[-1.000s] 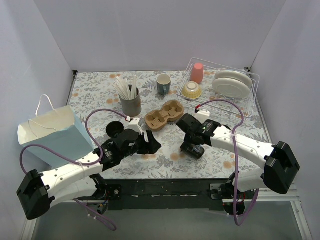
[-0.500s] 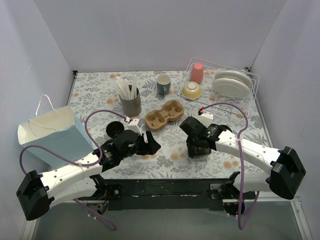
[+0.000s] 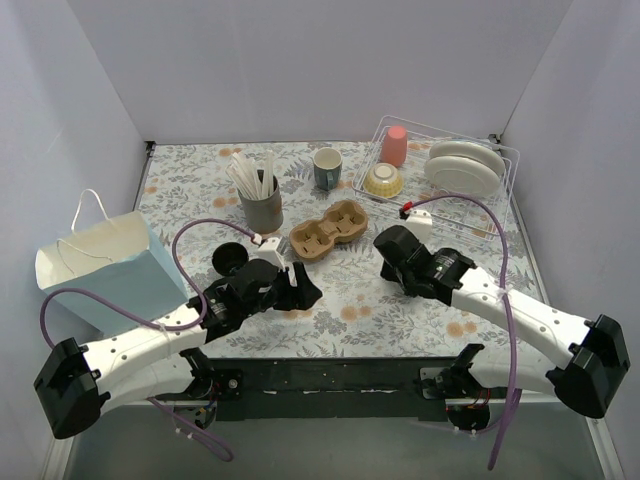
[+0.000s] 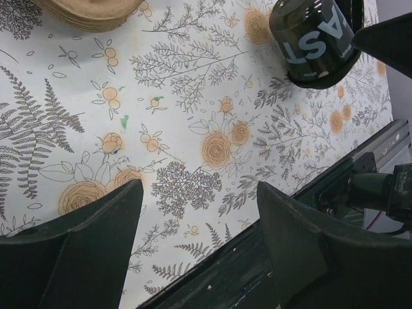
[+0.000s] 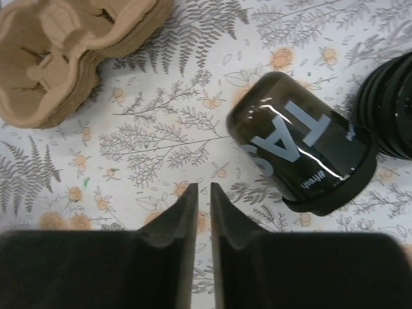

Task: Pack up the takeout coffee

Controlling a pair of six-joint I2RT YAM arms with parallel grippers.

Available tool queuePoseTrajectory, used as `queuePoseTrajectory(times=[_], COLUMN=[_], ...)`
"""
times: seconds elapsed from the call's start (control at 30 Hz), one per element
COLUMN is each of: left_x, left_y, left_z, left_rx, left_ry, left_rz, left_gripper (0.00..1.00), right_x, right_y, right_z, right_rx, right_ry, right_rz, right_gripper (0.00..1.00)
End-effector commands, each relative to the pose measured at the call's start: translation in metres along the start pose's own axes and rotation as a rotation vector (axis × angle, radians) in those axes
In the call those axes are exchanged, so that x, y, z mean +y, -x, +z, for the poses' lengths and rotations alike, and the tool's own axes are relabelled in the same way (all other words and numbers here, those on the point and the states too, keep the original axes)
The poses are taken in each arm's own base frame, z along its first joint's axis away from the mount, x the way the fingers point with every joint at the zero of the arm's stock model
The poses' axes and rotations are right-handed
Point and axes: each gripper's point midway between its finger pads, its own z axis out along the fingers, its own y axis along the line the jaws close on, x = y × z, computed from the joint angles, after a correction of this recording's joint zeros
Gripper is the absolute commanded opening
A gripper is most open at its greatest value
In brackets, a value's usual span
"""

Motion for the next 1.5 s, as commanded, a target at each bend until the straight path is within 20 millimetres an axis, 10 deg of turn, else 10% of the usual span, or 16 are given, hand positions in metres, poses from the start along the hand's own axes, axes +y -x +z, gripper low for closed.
queuePoseTrajectory(times=[0.0, 0.33, 0.53, 1.47], left_x=[-0.015, -0.025, -0.022, -0.014], left_y=[0.014, 0.020, 0.017, 0.005], left_z=[-0.006, -0.006, -0.005, 0.005], left_rx=[-0.018, -0.005, 0.003, 0.051], left_ry=[-0.044, -0.068, -0.060, -0.028], left_rz=[0.051, 0.119, 0.117, 0.103], left_gripper=[0.72, 0.73, 0.73, 0.73], right_x=[-0.039, -0.071, -0.066, -0.070], right_y=[0.019, 0.002, 0.010, 0.022], right_z=[-0.010, -0.012, -0.001, 0.028], right_rx=[-0.020, -0.131, -0.225, -0.276], right_ry=[-0.200, -0.193, -0.109, 0.235], right_rz=[-0.150, 0.212, 0.130, 0.058], right_gripper=[0.34, 0.52, 0.54, 0.29])
